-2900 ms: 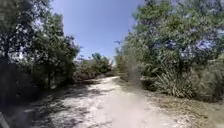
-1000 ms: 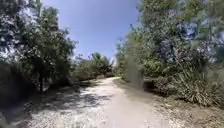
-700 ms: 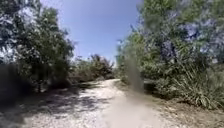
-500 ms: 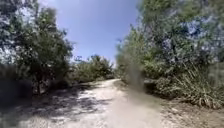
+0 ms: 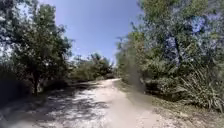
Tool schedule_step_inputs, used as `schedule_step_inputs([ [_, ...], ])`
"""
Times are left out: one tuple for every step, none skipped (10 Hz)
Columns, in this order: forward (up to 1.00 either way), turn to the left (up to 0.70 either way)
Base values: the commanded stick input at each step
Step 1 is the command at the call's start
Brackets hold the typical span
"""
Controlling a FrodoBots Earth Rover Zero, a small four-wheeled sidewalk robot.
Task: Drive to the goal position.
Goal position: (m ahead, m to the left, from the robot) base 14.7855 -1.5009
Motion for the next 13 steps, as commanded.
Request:
schedule_step_inputs([
  [0.45,0.02],
  [0.45,0.02],
  [0.45,0.02],
  [0.45,0.05],
  [0.45,0.26],
  [0.45,0.19],
  [0.45,0.04],
  [0.45,0.02],
  [0.45,0.12],
  [0.45,0.27],
  [0.45,0.27],
  [0.45,0.27],
  [0.45,0.27],
])
